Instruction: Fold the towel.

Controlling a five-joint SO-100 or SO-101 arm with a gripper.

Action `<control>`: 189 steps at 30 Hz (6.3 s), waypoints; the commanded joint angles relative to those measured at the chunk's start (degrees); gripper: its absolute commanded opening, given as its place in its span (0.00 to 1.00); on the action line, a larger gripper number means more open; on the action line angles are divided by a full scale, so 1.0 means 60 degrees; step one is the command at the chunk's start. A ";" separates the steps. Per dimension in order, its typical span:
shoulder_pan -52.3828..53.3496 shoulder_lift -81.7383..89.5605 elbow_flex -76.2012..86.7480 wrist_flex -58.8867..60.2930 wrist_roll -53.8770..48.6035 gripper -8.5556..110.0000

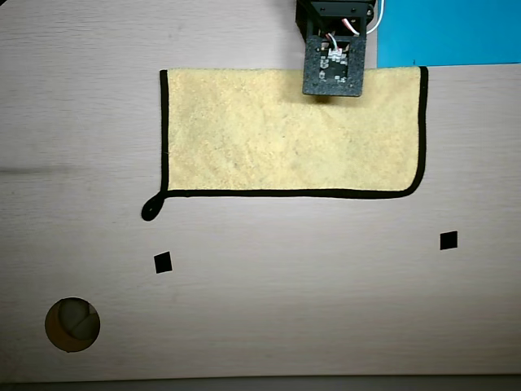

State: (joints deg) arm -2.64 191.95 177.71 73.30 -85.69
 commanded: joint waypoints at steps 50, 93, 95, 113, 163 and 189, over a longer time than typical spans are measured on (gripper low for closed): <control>-0.0029 0.0044 0.0381 0.0044 0.0190 0.11; 0.8057 -1.3550 -0.9229 -0.3149 1.0854 0.24; 0.8188 -1.3887 -0.9243 -0.3472 1.1060 0.25; 0.7617 -1.4692 -0.8569 -0.5684 1.2100 0.23; 0.5728 -1.1543 -0.7778 -0.6416 0.8979 0.07; 0.1567 -0.6108 -0.7046 -0.1787 0.7163 0.07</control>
State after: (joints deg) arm 10.55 152.67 140.45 59.59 -41.66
